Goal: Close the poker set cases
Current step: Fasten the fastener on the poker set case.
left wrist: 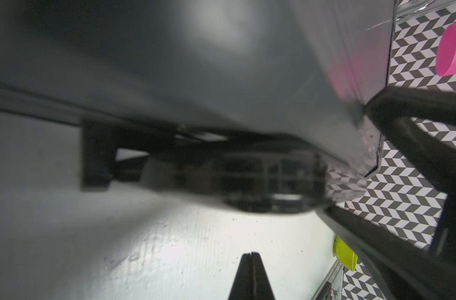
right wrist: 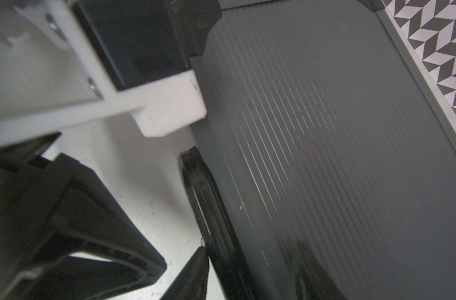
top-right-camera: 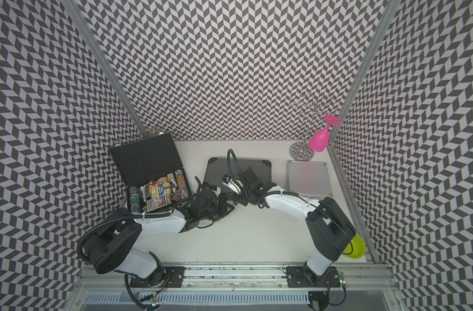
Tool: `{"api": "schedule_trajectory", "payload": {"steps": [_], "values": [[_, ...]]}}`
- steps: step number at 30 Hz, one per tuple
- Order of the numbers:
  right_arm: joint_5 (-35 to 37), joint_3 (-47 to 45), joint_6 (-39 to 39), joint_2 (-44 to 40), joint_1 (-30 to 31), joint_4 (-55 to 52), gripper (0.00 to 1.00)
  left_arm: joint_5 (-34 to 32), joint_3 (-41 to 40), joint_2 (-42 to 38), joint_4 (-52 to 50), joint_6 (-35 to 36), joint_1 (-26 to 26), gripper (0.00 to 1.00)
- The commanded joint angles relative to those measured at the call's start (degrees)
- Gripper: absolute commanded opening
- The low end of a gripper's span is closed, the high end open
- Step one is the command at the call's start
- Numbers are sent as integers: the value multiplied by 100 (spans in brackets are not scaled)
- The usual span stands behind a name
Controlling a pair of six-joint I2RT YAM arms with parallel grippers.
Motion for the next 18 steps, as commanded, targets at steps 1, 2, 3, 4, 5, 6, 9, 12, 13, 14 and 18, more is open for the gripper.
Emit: {"api": "schedule_trajectory", "payload": {"steps": [1,2,3,4,5,6,9,12,13,14,18], "values": [[270,-292,359,537,-241,-263,51,-159,-94,332,584,-464,-34,8],[268,-301,384,561,-257,-270,51,-170,-142,391,694,-536,-25,8],[248,-302,402,597,-277,-293,51,-206,-203,440,811,-608,-24,8],[240,-309,412,613,-284,-307,50,-244,-269,480,970,-666,-22,8],[242,-317,435,628,-291,-308,50,-247,-290,515,1063,-687,-20,8],[244,-308,455,638,-296,-321,50,-240,-268,559,1074,-683,-15,8],[232,-277,473,657,-326,-384,50,-301,-270,558,949,-709,-19,6],[215,-237,485,642,-342,-413,50,-624,-545,242,695,-988,-22,5],[206,-218,508,642,-346,-422,50,-700,-683,162,800,-1077,-23,4],[190,-207,517,636,-345,-422,50,-781,-803,111,927,-1154,-9,5],[241,-146,587,677,-357,-486,49,-1110,-880,182,1426,-1429,-56,5]]}}
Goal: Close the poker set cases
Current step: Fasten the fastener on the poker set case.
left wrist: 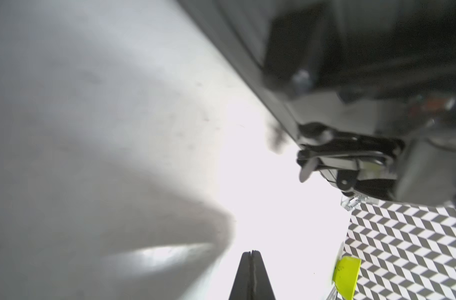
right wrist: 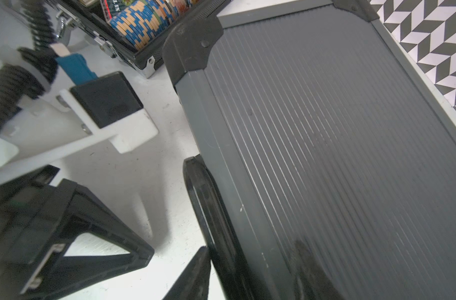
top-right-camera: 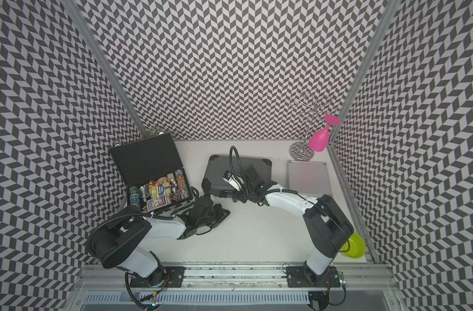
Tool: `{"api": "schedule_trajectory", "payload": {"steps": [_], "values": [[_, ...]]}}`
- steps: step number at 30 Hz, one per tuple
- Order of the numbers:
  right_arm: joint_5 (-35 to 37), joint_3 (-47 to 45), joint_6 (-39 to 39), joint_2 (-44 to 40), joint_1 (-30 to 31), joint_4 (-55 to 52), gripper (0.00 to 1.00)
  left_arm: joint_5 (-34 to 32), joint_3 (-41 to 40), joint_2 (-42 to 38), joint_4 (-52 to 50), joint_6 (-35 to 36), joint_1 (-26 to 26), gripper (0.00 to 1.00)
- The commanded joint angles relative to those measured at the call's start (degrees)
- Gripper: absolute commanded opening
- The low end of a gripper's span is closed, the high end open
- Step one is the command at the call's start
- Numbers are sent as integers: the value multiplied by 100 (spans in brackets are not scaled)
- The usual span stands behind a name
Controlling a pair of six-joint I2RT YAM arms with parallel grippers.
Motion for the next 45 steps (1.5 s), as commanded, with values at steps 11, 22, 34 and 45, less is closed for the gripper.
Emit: {"api": "schedule_trajectory", "payload": {"steps": [11,22,34,45], "values": [[442,-16,493,634,-246,-958,47,-2269,284,496,961,-2063,-1071,1],[437,-74,576,638,-391,-1020,46,-3076,57,1277,2718,-2533,-1240,1],[396,-30,590,760,-404,-1070,45,-3110,-18,1451,3603,-2164,-1205,0],[350,1,596,740,-405,-1106,45,-2932,97,1771,3703,-2258,-1058,0]]}}
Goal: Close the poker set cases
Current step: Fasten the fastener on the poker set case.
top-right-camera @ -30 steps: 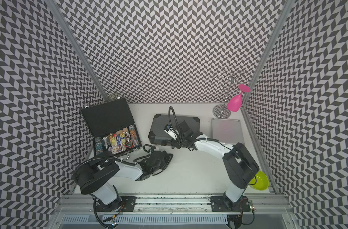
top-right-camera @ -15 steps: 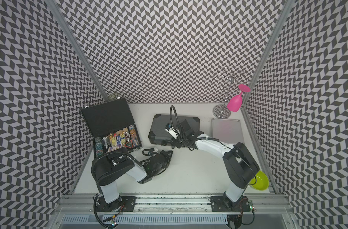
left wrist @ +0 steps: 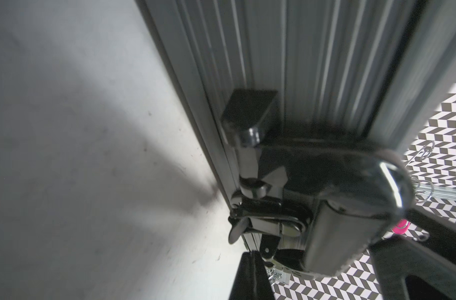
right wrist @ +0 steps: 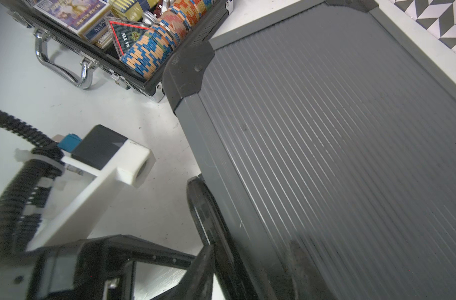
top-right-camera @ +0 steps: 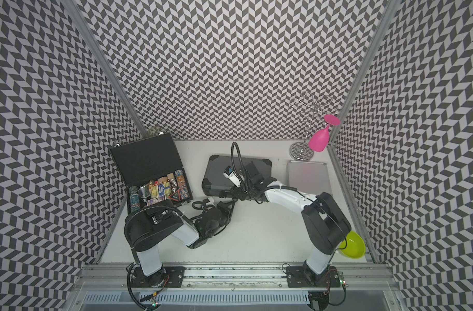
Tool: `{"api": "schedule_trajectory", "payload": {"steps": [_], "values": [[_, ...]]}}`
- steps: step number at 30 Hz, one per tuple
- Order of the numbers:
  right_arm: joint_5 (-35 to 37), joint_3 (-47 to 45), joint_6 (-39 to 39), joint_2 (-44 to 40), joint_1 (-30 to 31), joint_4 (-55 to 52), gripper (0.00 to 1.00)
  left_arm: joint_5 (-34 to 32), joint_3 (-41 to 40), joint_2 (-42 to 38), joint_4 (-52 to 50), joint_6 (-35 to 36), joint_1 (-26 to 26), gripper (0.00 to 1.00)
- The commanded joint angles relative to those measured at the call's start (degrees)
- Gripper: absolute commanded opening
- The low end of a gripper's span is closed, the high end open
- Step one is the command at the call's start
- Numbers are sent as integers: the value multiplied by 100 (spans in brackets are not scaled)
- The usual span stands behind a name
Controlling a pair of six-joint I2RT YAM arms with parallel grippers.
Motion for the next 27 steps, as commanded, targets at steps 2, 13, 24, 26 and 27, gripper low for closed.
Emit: {"api": "schedule_trajectory", "payload": {"steps": [2,13,24,26,27], "values": [[807,-309,13,573,-243,-849,45,45,152,144,251,48,100,0],[791,-292,-3,591,-249,-865,45,190,382,400,68,-4,157,0],[777,-310,-3,588,-255,-867,45,110,479,253,-1151,-263,191,0],[769,-318,6,586,-261,-859,45,37,494,169,-1353,-225,197,0],[769,-318,6,591,-262,-851,44,21,517,124,-1484,-218,206,0]]}}
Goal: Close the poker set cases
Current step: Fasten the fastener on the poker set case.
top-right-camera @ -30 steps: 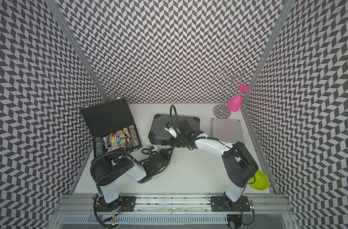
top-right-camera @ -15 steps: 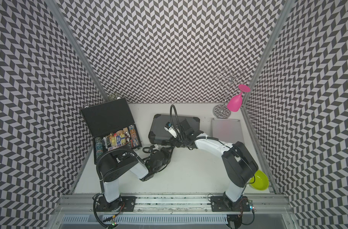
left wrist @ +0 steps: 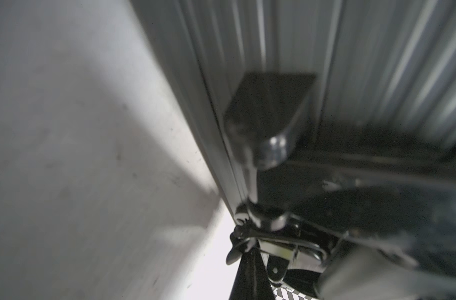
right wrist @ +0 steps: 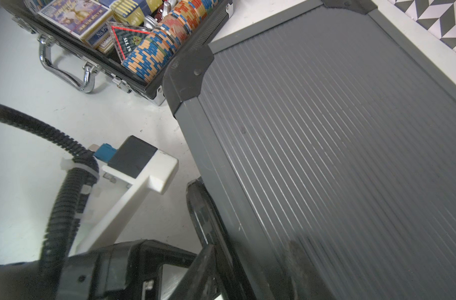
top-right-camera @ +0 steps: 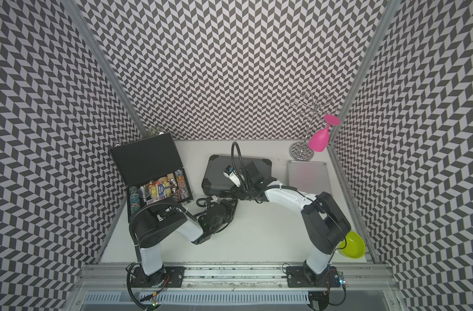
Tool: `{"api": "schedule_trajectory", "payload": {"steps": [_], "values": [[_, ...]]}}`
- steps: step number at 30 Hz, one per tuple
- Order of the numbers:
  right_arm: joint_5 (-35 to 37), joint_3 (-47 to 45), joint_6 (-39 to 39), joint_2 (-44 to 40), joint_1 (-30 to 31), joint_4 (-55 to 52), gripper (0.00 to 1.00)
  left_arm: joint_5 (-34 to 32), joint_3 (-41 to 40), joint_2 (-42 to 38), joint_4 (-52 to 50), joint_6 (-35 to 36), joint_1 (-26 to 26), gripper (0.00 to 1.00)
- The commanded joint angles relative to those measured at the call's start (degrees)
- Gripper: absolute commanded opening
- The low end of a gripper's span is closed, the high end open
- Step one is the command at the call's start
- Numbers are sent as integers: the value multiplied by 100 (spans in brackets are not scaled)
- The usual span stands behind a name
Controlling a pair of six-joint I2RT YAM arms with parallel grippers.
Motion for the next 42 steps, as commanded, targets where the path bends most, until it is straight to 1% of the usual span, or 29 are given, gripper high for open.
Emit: {"api": "schedule_trajectory", "payload": {"steps": [1,7,11,16,19,24,27,32,38,42], "values": [[841,-321,-27,562,-229,-893,44,-252,66,-96,-1062,-92,61,0],[823,-320,-29,573,-244,-883,44,-337,245,-317,-1979,-178,51,0],[823,-313,-22,570,-244,-887,44,-304,278,-289,-2093,-211,68,0],[798,-281,-21,579,-253,-896,44,-284,435,-362,-2699,-260,80,0],[750,-268,-11,610,-251,-894,44,-244,495,-364,-2896,-244,147,0],[727,-263,9,642,-254,-891,44,-178,591,-262,-2837,-77,230,0],[731,-259,-10,646,-248,-912,44,-97,659,-282,-3101,-109,252,0],[740,-241,-12,671,-250,-927,44,-189,630,-379,-3351,-116,315,0],[756,-279,-8,673,-254,-923,44,-220,582,-255,-3015,10,399,0],[760,-267,-29,676,-254,-931,44,-27,452,-243,-2757,93,497,0]]}}
